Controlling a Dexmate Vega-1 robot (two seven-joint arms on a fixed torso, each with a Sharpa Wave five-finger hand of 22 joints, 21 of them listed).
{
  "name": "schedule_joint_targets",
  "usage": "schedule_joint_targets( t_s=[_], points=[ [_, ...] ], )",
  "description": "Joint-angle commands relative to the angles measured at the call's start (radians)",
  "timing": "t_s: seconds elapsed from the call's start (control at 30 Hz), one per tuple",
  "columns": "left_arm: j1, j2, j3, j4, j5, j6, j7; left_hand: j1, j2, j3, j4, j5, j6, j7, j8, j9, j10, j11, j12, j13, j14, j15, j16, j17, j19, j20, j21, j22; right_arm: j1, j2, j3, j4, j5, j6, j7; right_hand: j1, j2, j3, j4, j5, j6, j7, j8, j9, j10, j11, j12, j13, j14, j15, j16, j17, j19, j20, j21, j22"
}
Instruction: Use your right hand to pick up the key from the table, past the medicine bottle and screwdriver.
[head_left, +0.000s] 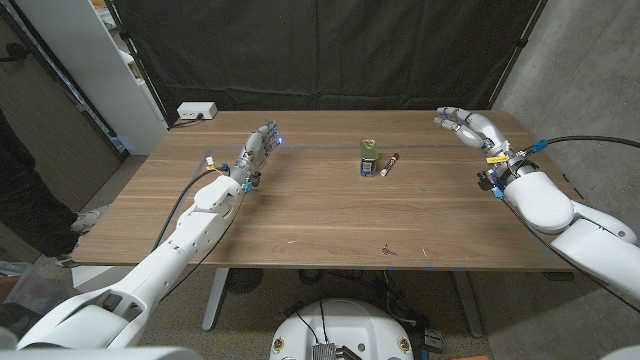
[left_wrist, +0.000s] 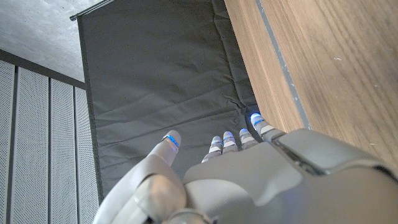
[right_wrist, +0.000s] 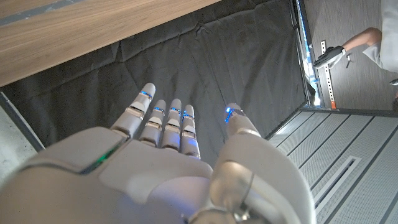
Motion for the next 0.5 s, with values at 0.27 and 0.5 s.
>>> schedule_joint_targets(
  t_s=[0.27, 0.5],
  points=[
    [-0.025, -0.012, 0.004, 0.037, 0.002, -0.005, -0.021, 0.007, 0.038, 0.003, 0.002, 0.003, -0.001, -0.003, 0.003, 0.004, -0.007, 0.008, 0.003, 0.003, -0.005, 0.005, 0.003, 0.004, -0.002, 0.006, -0.001, 0.003, -0.104, 0.009, 0.098, -0.133, -0.11, -0.163, 0.0, 0.001, -0.007, -0.012, 0.004, -0.001, 0.013, 0.0, 0.007, 0.002, 0.016, 0.001, 0.007, 0.005, 0.019, 0.001, 0.01, 0.004, 0.008, 0.0, 0.001, 0.005],
    [-0.033, -0.016, 0.006, 0.049, 0.003, -0.004, -0.029, 0.008, 0.038, 0.003, 0.002, 0.003, 0.0, -0.003, 0.003, 0.004, -0.007, 0.007, 0.003, 0.003, -0.005, 0.006, 0.003, 0.004, -0.001, 0.007, -0.001, 0.003, -0.129, 0.019, 0.126, -0.165, -0.139, -0.193, 0.027, -0.003, -0.013, -0.019, 0.005, -0.002, 0.01, -0.005, 0.004, 0.003, 0.007, -0.004, 0.002, 0.005, 0.013, 0.002, 0.006, 0.004, 0.006, 0.003, 0.0, 0.005]
  ],
)
